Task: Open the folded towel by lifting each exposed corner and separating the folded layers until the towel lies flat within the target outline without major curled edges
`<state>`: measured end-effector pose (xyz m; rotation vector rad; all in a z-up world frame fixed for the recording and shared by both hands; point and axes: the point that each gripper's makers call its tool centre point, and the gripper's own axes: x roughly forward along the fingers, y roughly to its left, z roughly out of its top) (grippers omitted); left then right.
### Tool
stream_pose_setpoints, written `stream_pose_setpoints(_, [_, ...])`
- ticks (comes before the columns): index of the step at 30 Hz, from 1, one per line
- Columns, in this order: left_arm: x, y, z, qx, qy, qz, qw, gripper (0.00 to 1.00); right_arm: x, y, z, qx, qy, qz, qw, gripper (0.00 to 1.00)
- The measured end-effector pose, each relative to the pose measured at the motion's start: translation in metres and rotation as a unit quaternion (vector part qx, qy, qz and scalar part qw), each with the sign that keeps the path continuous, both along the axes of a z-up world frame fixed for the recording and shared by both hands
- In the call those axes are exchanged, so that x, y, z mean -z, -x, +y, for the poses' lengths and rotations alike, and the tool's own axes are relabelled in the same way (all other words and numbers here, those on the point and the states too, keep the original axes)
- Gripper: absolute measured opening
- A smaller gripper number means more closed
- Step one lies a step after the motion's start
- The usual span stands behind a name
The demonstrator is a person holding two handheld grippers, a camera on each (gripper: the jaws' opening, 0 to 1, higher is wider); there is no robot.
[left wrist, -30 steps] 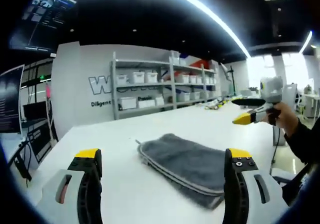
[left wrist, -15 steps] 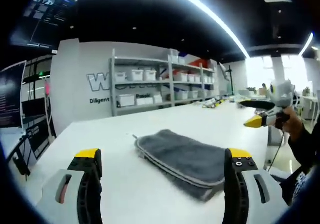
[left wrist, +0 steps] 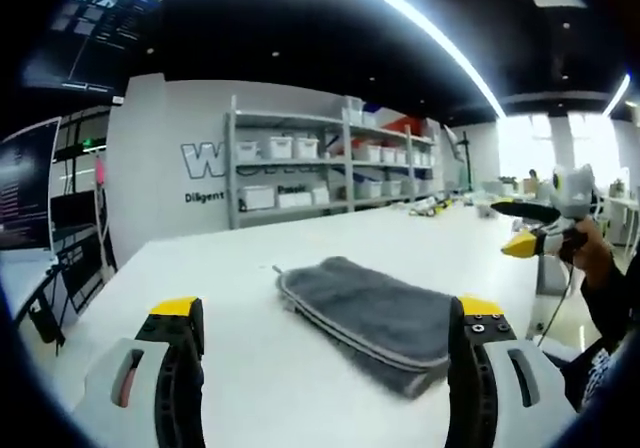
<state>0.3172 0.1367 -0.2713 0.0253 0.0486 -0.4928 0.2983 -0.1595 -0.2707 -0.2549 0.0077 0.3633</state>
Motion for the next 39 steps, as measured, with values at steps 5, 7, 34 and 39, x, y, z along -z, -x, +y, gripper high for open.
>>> stream_pose_setpoints(5, [-0.009,-0.003,-0.006,0.018,-0.009,-0.002,0.9998,0.99,0.003,-0.003,-0.001,-0.001,0.011,0.002,0.9999,1.0])
stream_pose_setpoints(7, [-0.015,-0.005,-0.012,0.03,-0.013,-0.002,0.9995,0.99,0.01,-0.001,0.005,-0.008,0.022,0.01,0.9997,1.0])
stream_pose_setpoints(34, [-0.01,-0.027,-0.008,0.035,-0.042,0.019,0.9983,0.99,0.058,0.007,0.042,-0.028,0.221,-0.028,0.9746,1.0])
stream_pose_setpoints(39, [-0.004,-0.03,-0.011,0.039,-0.048,0.027,0.9977,0.99,0.067,0.01,0.049,-0.034,0.234,-0.033,0.9712,1.0])
